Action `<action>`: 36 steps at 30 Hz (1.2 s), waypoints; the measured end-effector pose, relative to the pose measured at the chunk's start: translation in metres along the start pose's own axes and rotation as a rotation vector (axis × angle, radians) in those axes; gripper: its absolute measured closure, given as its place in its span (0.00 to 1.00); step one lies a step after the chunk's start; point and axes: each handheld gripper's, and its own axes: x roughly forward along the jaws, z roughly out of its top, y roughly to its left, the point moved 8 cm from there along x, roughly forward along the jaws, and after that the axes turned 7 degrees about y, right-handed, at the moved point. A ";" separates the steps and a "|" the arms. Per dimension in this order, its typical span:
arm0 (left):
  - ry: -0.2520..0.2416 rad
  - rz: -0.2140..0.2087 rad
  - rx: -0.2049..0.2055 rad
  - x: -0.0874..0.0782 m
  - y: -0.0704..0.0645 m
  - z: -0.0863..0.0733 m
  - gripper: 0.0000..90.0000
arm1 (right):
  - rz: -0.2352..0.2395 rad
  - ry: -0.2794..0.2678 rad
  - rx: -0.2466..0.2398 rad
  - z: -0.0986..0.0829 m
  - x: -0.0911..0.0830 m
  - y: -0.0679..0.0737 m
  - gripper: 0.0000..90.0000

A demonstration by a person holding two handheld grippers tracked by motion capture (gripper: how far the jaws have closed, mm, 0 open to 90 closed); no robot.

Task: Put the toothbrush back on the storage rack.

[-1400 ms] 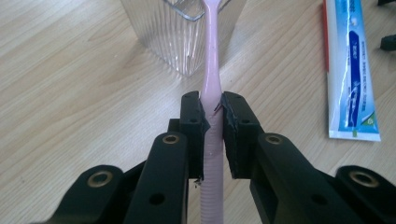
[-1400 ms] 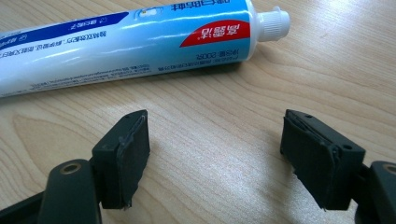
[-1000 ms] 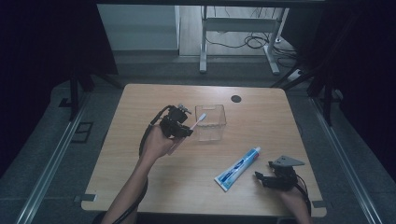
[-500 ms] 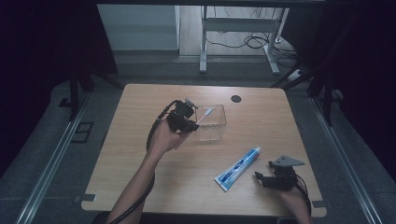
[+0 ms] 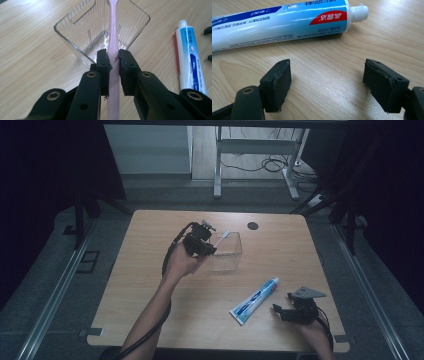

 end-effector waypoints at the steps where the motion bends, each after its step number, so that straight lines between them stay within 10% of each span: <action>1: -0.001 0.007 0.007 0.000 0.001 0.002 0.88 | 0.000 0.000 0.000 0.000 0.000 0.000 0.25; 36: -0.071 0.049 0.025 0.020 0.006 0.063 0.88 | 0.006 -0.001 -0.011 0.001 0.001 0.000 0.24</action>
